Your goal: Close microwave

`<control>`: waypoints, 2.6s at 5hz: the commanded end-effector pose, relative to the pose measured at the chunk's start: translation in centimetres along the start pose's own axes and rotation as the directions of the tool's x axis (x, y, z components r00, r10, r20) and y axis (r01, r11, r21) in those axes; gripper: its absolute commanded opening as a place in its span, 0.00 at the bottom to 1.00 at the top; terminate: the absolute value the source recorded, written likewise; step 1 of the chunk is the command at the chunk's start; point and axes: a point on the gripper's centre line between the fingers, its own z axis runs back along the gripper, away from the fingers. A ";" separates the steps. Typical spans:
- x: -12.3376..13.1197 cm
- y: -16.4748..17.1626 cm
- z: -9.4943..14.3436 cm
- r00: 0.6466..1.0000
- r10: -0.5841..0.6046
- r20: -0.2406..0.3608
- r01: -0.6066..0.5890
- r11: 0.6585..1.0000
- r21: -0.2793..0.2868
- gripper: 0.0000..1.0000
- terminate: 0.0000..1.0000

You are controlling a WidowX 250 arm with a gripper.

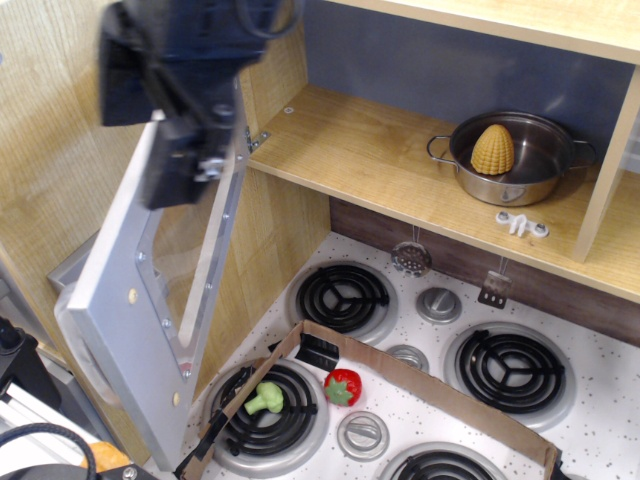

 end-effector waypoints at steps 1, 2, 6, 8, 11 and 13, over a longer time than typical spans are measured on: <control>-1.0 1.8 0.0 0.999 -0.040 -0.009 0.041 0.998 0.046 1.00 0.00; -1.4 2.1 -1.0 0.999 -0.045 -0.021 0.046 0.998 0.037 1.00 0.00; -2.0 2.5 -3.5 0.999 -0.022 0.025 0.021 0.999 0.025 1.00 0.00; 0.5 1.6 -3.6 0.985 0.037 0.167 -0.033 0.999 -0.027 1.00 0.00; 6.5 -0.4 -3.8 0.934 0.104 0.343 -0.072 0.992 -0.105 1.00 0.00; 10.7 -1.7 -2.4 0.900 0.115 0.421 -0.080 0.992 -0.101 1.00 0.00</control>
